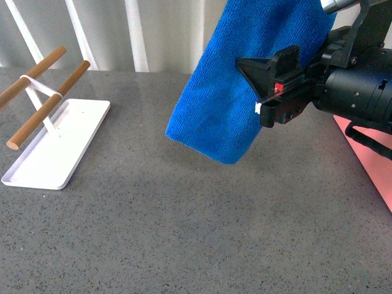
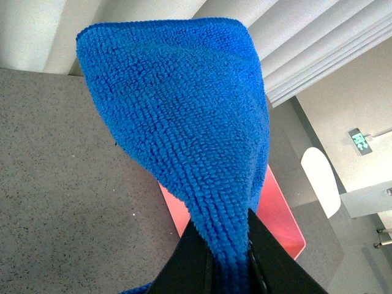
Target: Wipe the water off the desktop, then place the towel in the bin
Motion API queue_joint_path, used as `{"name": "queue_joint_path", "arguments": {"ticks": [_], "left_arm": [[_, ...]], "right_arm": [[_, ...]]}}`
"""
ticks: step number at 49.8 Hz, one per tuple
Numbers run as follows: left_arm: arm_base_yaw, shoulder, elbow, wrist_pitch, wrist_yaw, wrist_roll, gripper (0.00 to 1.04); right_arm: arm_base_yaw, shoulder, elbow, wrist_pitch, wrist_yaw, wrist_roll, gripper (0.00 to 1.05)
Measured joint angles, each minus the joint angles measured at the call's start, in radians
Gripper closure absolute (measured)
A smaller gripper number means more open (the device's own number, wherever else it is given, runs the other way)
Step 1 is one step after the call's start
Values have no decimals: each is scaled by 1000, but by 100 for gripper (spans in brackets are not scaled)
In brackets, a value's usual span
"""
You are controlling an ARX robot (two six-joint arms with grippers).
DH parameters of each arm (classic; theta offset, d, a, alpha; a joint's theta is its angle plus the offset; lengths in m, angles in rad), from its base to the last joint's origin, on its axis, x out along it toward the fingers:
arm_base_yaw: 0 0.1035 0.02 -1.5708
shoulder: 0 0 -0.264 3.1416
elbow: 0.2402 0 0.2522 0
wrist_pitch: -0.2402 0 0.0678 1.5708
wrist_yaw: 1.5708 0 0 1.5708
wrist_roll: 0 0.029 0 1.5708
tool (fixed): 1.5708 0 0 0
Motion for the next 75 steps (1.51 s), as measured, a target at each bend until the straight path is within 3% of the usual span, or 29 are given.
{"name": "queue_joint_path", "arguments": {"ticks": [8, 12, 31, 50, 59, 75], "left_arm": [[-2, 0, 0, -2, 0, 0, 100], [-3, 0, 0, -5, -2, 1, 100], [8, -2, 0, -19, -15, 27, 99], [53, -2, -16, -43, -26, 81, 44], [140, 3, -9, -89, -13, 197, 5], [306, 61, 7, -99, 55, 380, 7]], "right_arm": [[-10, -3, 0, 9, -1, 19, 92], [-16, -14, -5, 11, -5, 20, 101], [-42, -36, -29, 19, -24, 6, 101], [-62, -58, -29, 2, -23, 6, 101], [-79, -82, -31, -7, -26, 6, 101], [-113, -118, -38, -25, -35, 6, 101]]}}
